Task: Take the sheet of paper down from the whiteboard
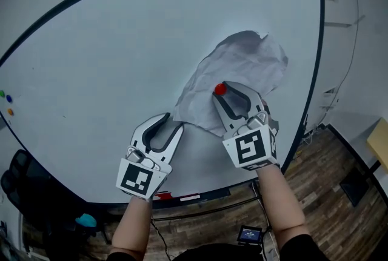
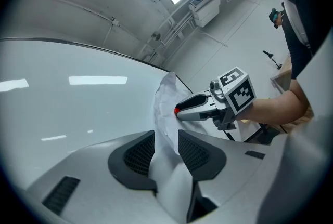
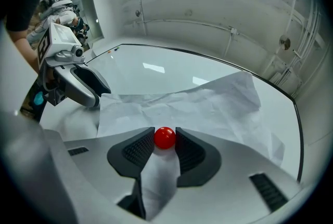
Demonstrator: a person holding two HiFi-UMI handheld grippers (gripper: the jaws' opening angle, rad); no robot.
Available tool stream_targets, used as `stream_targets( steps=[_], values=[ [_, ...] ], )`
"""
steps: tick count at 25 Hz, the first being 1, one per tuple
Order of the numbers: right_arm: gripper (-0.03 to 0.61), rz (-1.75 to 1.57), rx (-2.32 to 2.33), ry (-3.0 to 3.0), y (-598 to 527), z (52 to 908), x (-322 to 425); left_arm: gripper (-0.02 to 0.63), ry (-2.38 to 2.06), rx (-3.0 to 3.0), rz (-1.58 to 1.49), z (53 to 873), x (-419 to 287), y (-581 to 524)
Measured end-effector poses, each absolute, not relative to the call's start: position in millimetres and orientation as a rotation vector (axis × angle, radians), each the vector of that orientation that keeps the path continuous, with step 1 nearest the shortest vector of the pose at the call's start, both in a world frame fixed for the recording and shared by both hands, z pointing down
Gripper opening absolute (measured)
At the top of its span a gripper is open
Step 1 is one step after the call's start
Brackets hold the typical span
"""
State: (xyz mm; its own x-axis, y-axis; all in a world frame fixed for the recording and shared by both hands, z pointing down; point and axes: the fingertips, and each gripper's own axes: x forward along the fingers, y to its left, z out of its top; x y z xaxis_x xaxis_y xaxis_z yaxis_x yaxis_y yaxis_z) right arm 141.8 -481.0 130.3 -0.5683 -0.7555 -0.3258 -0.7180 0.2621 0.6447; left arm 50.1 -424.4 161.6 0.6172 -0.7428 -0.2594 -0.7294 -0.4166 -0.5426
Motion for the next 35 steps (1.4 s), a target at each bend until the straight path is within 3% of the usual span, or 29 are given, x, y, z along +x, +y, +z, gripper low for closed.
stream_targets(
  steps=[5, 9, 11, 23, 35],
  values=[
    [0.132, -1.198, 1.446, -2.471, -480.0, 129.8, 141.3, 0.134, 1.163, -2.208, -0.035, 152.8, 54.9, -430.8],
    [0.132, -1.171, 1.436, -2.478, -478.7, 134.4, 140.2, 0.034, 1.162, -2.191, -0.023, 147.9, 56.9, -427.4],
    [0.132, -1.160, 1.434, -2.480, -478.8, 136.0, 139.2, 0.015, 1.161, -2.192, -0.022, 147.6, 56.2, -426.5],
    [0.132, -1.237, 1.426, -2.487, -452.9, 121.5, 155.2, 0.012, 1.148, -2.254, -0.044, 156.6, 71.0, -432.1],
    [0.132, -1.230, 1.443, -2.479, -442.8, 123.2, 168.9, 0.012, 1.060, -2.372, -0.142, 240.6, 82.0, -412.7]
  ],
)
